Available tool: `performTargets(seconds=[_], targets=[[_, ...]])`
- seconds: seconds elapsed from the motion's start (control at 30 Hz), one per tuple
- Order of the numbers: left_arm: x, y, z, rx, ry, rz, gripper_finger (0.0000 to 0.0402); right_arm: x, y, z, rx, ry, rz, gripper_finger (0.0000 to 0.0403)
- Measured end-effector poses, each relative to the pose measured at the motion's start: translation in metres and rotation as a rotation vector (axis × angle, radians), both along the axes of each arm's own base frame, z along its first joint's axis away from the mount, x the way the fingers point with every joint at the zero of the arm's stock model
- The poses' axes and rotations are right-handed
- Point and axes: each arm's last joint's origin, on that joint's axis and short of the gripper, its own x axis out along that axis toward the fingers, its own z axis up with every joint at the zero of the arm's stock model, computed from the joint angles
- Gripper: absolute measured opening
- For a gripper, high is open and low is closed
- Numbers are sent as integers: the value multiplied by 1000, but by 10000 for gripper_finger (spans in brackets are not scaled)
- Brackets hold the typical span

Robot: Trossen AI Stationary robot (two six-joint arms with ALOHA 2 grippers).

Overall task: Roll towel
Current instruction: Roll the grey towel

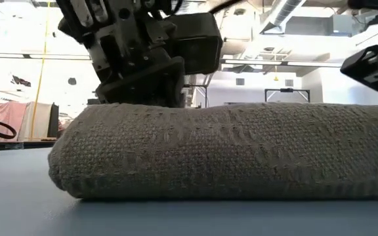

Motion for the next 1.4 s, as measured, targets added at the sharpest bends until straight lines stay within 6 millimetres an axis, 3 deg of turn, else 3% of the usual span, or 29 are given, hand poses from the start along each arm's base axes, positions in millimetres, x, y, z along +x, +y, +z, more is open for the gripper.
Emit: performTargets(seconds=[0.47, 0.87, 1.0, 1.17, 1.4], targets=[[-21, 2, 74, 132, -172, 12, 0, 21, -20, 0, 155, 98, -52, 57], [-44, -41, 75, 189, -212, -87, 6, 21, -36, 22, 184, 82, -99, 57], [-47, -46, 76, 238, -241, -133, 43, 23, -39, 22, 183, 82, -107, 57], [-44, -41, 74, 283, -253, -72, 117, 23, -39, 22, 182, 80, -108, 57], [-35, -42, 54, 221, -199, -16, 215, 22, -40, 22, 189, 83, -133, 57]])
